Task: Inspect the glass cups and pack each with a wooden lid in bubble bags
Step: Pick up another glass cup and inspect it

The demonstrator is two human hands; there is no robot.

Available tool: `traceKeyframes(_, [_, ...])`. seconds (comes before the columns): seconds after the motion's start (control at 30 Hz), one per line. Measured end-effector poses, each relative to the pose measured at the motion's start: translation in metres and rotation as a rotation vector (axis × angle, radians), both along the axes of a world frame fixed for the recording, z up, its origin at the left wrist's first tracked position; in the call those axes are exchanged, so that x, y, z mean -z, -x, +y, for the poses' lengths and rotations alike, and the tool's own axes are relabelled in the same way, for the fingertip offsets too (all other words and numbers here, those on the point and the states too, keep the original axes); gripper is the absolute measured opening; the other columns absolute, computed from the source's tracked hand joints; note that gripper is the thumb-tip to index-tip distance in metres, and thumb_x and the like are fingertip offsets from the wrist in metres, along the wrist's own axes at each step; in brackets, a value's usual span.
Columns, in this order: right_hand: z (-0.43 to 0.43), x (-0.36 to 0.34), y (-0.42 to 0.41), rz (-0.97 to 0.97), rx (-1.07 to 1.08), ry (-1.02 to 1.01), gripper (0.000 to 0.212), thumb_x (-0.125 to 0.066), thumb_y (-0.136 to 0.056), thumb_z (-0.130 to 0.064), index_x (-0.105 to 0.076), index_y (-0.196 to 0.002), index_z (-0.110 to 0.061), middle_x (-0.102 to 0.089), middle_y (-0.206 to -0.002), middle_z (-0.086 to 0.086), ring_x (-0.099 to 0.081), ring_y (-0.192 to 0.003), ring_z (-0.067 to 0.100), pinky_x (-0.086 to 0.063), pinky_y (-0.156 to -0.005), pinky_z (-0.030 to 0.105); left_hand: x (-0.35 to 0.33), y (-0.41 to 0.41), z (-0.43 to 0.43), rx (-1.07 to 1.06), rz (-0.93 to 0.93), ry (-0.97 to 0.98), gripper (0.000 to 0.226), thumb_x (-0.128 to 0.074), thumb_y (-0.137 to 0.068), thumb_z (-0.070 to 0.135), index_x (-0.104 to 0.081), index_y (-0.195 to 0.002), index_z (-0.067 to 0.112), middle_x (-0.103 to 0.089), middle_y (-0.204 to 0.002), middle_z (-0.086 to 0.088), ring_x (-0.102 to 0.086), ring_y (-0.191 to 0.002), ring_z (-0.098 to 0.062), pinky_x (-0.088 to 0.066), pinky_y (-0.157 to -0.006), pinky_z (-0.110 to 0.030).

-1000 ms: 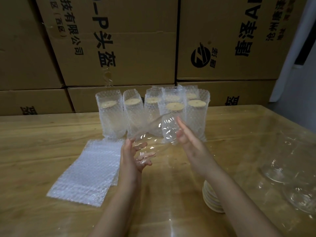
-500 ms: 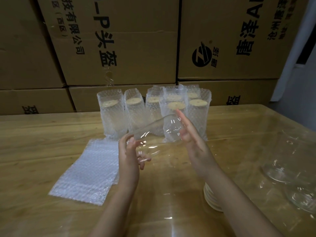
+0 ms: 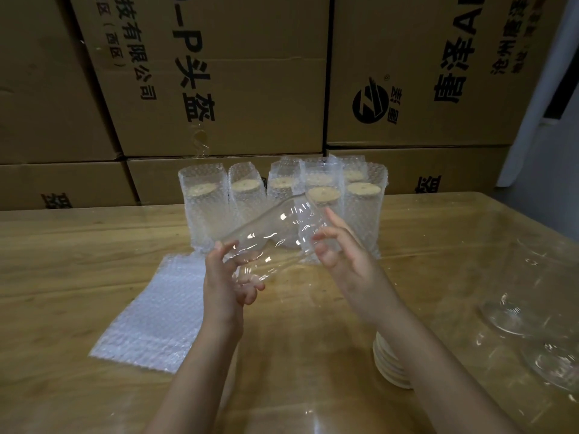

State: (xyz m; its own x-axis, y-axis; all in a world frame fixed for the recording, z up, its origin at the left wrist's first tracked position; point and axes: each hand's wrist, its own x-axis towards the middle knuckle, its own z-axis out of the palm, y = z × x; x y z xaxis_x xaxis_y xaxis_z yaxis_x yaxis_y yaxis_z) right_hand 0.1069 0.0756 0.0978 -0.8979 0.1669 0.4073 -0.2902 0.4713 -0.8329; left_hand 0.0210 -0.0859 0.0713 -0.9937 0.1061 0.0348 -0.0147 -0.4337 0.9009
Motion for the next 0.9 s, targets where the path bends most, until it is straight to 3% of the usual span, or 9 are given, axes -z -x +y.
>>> traceKeyframes(0.1, [0.002,-0.005,-0.003,0.02,0.004,0.014,0.04,-0.044,-0.074,-0.071,-0.064,-0.084,-0.039,-0.019,-0.152,-0.028,-0.016,-0.129,-0.025,-0.019,-0.084,-0.01,-0.001,0.003,-0.005,0.029,0.027,0.079,0.048,-0.043,-0.074,0.056,-0.06,-0.103,0.021,-0.066,-0.093,-0.01,-0.048,-0.039,-0.018,-0.024,-0.033,-0.016])
traceKeyframes(0.2, [0.005,-0.01,-0.006,0.041,-0.03,0.041,0.049,-0.045,-0.068,-0.08,-0.068,-0.077,-0.038,-0.019,-0.152,-0.027,-0.018,-0.125,-0.028,-0.021,-0.088,0.004,-0.001,0.005,-0.009,0.089,0.048,0.199,0.049,-0.042,-0.074,0.054,-0.06,-0.105,0.02,-0.067,-0.094,-0.012,-0.05,-0.04,-0.019,-0.024,-0.033,-0.015])
traceKeyframes(0.3, [0.006,-0.013,-0.008,0.044,-0.063,0.099,0.067,-0.037,-0.061,-0.092,-0.072,-0.083,-0.039,-0.017,-0.153,-0.029,-0.017,-0.128,-0.026,-0.022,-0.09,0.009,0.001,0.008,-0.012,0.131,0.07,0.253,0.052,-0.042,-0.073,0.054,-0.058,-0.107,0.019,-0.068,-0.087,-0.009,-0.05,-0.038,-0.019,-0.022,-0.033,-0.014])
traceKeyframes(0.43, [0.006,-0.015,-0.009,-0.006,-0.035,0.199,0.054,-0.032,-0.071,-0.082,-0.065,-0.103,-0.054,-0.031,-0.149,-0.027,-0.026,-0.127,-0.023,-0.024,-0.089,0.009,0.001,0.008,-0.015,0.166,0.096,0.261,0.051,-0.045,-0.07,0.055,-0.06,-0.104,0.021,-0.068,-0.087,-0.008,-0.048,-0.037,-0.019,-0.023,-0.033,-0.014])
traceKeyframes(0.53, [0.004,-0.009,-0.004,-0.116,-0.01,0.351,0.078,-0.045,-0.061,-0.086,-0.059,-0.119,-0.036,-0.059,-0.129,-0.012,-0.055,-0.117,0.001,-0.048,-0.091,0.024,0.001,0.008,-0.012,0.136,0.193,0.305,0.062,-0.049,-0.062,0.06,-0.057,-0.115,0.027,-0.065,-0.1,-0.004,-0.055,-0.045,-0.021,-0.036,-0.036,-0.021])
traceKeyframes(0.6, [0.002,-0.005,0.0,-0.213,0.041,0.464,0.072,-0.058,-0.06,-0.08,-0.057,-0.106,-0.025,-0.065,-0.116,0.004,-0.065,-0.103,0.018,-0.058,-0.079,0.039,0.004,0.004,-0.012,0.102,0.374,0.371,0.054,-0.051,-0.063,0.057,-0.054,-0.116,0.045,-0.063,-0.104,0.005,-0.061,-0.053,-0.018,-0.048,-0.047,-0.023])
traceKeyframes(0.7, [0.002,-0.005,0.0,-0.312,0.029,0.612,0.066,-0.054,-0.067,-0.07,-0.044,-0.113,-0.024,-0.063,-0.107,0.016,-0.071,-0.083,0.028,-0.059,-0.055,0.038,0.007,-0.005,-0.013,0.061,0.639,0.428,0.044,-0.053,-0.072,0.052,-0.048,-0.114,0.063,-0.06,-0.111,0.018,-0.065,-0.069,-0.018,-0.054,-0.059,-0.024])
traceKeyframes(0.8, [0.007,-0.008,-0.002,-0.249,0.03,0.486,0.082,-0.056,-0.067,-0.078,-0.031,-0.133,-0.037,-0.061,-0.108,0.008,-0.071,-0.069,0.015,-0.052,-0.046,0.027,0.003,-0.007,-0.009,0.137,0.512,0.319,0.038,-0.056,-0.068,0.049,-0.055,-0.104,0.06,-0.062,-0.111,0.013,-0.069,-0.075,-0.024,-0.055,-0.053,-0.029])
traceKeyframes(0.9, [0.01,-0.01,-0.005,-0.061,0.002,0.161,0.052,-0.052,-0.07,-0.073,-0.043,-0.118,-0.057,-0.054,-0.103,-0.02,-0.066,-0.088,0.008,-0.052,-0.056,0.022,-0.006,-0.009,-0.003,0.196,0.267,0.13,0.03,-0.062,-0.063,0.049,-0.065,-0.093,0.047,-0.067,-0.108,0.008,-0.071,-0.084,-0.024,-0.054,-0.051,-0.034])
